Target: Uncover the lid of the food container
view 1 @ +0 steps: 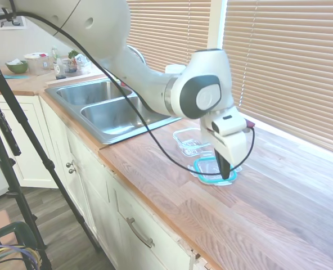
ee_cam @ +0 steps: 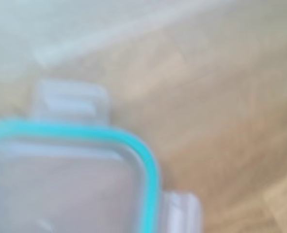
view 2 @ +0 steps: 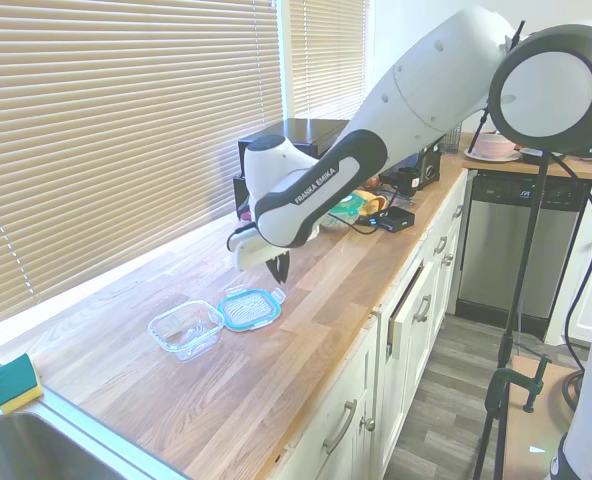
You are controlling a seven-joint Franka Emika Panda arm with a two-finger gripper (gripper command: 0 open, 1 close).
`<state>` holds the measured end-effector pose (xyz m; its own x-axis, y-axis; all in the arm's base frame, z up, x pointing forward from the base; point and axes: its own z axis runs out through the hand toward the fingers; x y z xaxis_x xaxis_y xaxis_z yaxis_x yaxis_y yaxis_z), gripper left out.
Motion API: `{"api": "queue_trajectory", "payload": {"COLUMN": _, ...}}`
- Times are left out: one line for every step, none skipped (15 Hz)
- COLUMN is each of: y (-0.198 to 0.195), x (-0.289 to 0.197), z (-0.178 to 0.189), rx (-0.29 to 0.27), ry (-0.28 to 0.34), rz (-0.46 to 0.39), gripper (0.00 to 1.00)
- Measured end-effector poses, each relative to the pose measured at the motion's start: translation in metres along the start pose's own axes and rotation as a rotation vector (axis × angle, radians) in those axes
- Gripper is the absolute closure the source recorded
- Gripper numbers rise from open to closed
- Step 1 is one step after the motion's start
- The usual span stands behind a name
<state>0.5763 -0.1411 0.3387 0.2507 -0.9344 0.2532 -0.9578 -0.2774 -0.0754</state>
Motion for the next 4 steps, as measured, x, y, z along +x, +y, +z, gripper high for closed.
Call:
{"api": "queue_trajectory", "payload": {"y": 0.0052, "x": -0.0027, "z": 0.0066, "rx": -0.004, "ry": -0.004, "rz": -0.002, "gripper": 1.0}}
{"api": "queue_trajectory", "payload": {"y": 0.0072, "x": -0.004, "z": 0.0092, "rx": -0.003, "ry": -0.004, "rz": -0.004, "gripper": 1.0}}
{"api": "queue_trajectory", "payload": {"y": 0.0074, "x": -0.0037, "z": 0.0091, "rx": 0.0, "ry": 0.001, "rz": -0.008, "gripper": 0.0}}
{"api": "queue_trajectory", "payload": {"y": 0.0064, "x": -0.0026, "z": 0.0056, "rx": 0.012, "ry": 0.009, "rz": -0.012, "gripper": 0.0}}
